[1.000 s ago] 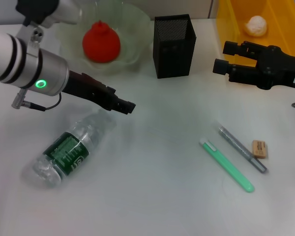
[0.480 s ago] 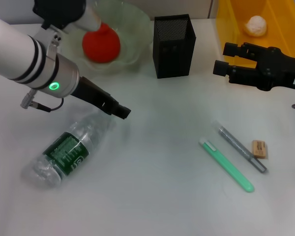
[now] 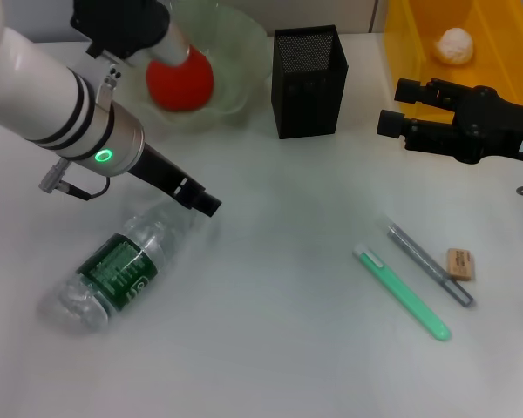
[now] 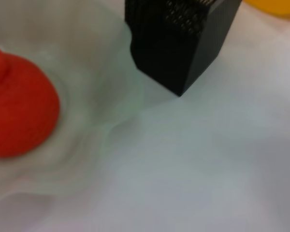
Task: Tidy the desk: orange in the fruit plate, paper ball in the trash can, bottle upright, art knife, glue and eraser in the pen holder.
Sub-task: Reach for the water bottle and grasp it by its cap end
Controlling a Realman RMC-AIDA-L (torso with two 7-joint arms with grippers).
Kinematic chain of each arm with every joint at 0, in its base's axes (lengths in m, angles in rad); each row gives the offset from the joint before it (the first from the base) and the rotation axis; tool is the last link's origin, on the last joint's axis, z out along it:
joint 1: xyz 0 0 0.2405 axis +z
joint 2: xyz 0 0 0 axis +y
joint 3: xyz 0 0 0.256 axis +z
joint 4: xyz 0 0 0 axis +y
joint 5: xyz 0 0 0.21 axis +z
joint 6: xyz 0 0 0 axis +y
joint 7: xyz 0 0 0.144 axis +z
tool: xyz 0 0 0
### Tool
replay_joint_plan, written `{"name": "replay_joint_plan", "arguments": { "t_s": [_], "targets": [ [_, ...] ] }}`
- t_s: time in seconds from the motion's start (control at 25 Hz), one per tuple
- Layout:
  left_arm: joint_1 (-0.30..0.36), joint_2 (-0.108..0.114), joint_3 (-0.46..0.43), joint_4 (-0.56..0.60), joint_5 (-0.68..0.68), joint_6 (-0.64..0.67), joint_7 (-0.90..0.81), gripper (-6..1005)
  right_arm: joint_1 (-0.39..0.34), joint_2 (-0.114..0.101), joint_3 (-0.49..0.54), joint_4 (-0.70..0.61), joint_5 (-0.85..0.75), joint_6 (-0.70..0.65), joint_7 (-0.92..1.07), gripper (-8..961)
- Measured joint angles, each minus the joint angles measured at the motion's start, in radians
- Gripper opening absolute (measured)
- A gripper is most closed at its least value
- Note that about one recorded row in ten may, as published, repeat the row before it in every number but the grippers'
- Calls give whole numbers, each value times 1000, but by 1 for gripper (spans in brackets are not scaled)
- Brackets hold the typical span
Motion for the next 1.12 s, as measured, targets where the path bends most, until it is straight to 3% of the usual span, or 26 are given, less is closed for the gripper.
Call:
{"name": "replay_joint_plan", "arguments": {
  "t_s": [0.24,1.12],
  "targets": [
    [-27,-1,43,-30,61,-18,-42,723,0,0,0,2,0,1,-1,803],
    [-68,-1,75,-78,55,-21,-50,707,0,0,0,3,0,1,-1,803]
  ]
}}
